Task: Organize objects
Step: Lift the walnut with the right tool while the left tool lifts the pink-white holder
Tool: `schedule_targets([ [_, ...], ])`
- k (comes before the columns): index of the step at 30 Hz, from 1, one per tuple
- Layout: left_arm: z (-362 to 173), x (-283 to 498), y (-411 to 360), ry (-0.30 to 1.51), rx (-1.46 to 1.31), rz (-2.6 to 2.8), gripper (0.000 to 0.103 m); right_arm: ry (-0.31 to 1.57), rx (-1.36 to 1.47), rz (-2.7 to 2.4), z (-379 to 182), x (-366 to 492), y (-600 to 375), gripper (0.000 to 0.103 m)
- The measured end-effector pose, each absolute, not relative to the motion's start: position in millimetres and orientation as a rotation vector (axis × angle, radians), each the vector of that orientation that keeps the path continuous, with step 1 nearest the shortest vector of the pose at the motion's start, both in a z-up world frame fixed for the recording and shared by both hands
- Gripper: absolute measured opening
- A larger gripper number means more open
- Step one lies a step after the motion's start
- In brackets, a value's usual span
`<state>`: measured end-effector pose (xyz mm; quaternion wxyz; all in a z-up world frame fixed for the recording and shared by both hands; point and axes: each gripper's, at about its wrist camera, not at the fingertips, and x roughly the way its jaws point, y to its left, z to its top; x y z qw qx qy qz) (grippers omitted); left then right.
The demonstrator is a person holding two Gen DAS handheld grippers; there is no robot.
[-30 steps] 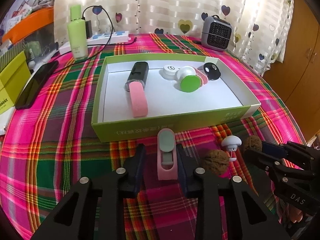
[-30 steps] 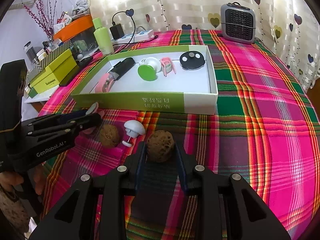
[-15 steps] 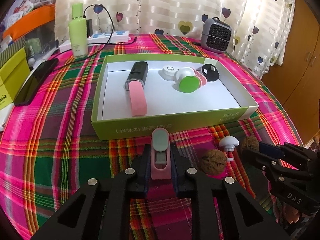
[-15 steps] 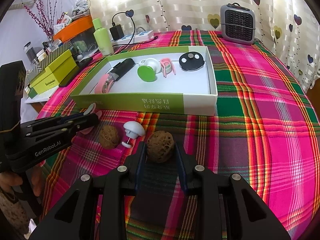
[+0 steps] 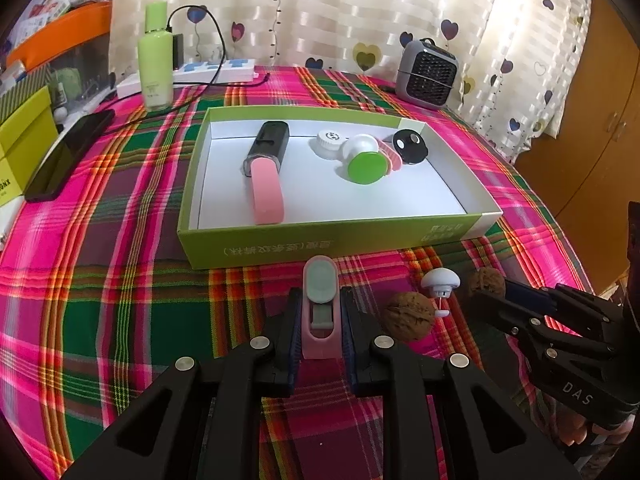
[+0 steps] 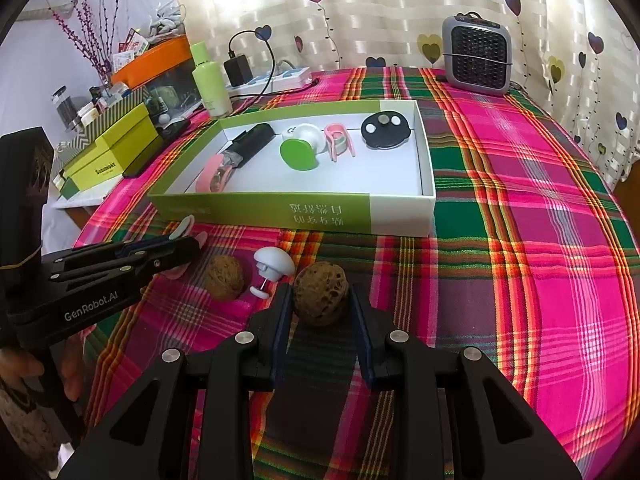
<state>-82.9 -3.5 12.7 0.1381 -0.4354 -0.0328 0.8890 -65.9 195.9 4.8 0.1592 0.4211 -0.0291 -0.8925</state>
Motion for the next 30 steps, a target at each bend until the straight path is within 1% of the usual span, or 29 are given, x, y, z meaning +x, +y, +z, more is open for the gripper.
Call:
schedule_targets([
  [30,38,-72,-5,-0.110,-1.196,2.596,0.016,-0.089,1.125,-2.566,24,-59,198,0.030],
])
